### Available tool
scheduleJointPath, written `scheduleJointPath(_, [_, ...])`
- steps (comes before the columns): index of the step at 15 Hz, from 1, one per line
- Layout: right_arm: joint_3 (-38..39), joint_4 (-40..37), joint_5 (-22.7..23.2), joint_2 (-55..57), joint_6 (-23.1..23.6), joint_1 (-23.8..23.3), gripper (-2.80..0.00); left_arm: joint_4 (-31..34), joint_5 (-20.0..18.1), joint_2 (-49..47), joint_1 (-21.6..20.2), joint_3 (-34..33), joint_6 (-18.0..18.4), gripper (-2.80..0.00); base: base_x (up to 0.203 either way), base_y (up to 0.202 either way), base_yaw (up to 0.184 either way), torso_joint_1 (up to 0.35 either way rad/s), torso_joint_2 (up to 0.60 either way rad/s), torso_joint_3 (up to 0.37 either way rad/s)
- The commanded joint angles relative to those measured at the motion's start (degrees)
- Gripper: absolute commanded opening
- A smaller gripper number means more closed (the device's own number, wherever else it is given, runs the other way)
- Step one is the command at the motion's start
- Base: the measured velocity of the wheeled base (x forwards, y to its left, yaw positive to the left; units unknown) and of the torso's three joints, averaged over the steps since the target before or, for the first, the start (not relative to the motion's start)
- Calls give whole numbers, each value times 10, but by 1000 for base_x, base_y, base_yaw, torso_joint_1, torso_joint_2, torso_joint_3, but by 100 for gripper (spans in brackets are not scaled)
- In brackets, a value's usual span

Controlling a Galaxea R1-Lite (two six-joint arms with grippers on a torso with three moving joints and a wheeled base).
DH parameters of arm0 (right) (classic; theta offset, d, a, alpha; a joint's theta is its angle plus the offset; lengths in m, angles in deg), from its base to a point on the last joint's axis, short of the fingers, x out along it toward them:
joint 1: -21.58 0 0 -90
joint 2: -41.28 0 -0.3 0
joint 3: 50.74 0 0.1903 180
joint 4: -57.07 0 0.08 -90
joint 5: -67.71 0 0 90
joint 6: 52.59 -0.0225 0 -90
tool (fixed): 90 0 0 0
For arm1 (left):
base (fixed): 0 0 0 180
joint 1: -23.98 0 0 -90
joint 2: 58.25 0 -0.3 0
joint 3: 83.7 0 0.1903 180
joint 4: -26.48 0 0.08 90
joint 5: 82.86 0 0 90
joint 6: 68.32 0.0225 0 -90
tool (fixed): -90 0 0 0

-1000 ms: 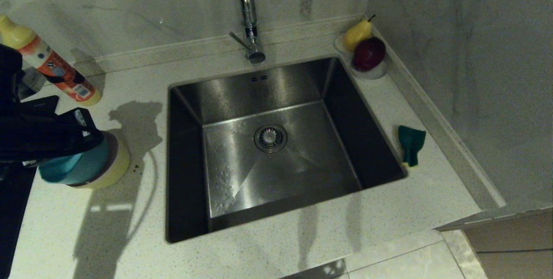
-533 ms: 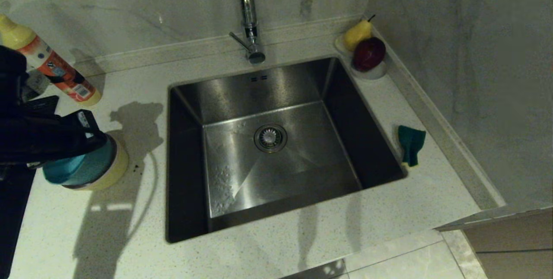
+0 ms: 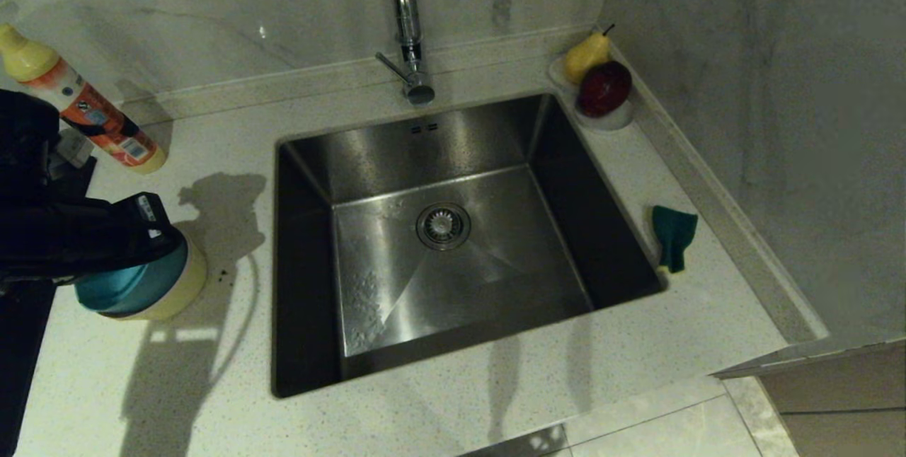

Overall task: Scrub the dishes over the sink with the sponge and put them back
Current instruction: Place the bowl on the bowl

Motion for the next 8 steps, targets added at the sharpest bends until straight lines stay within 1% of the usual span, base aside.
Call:
scheduleJointPath(1, [0, 0, 0, 0, 1, -1, -280, 0, 5, -2, -1, -1, 6, -280, 0, 0, 0, 0, 0, 0])
scheduleJointPath(4, [0, 0, 0, 0, 1, 0, -280, 3, 7, 1, -2, -5, 9, -280, 0, 0, 0, 0, 0, 0])
scheduleJointPath(6, [0, 0, 0, 0, 1, -1, -280, 5, 9, -1, -4, -6, 18, -280, 0, 0, 0, 0, 0, 0])
scheduleJointPath(8, [0, 0, 0, 0, 1, 0, -280, 2, 35, -9, -5, -6, 24, -280, 0, 0, 0, 0, 0, 0])
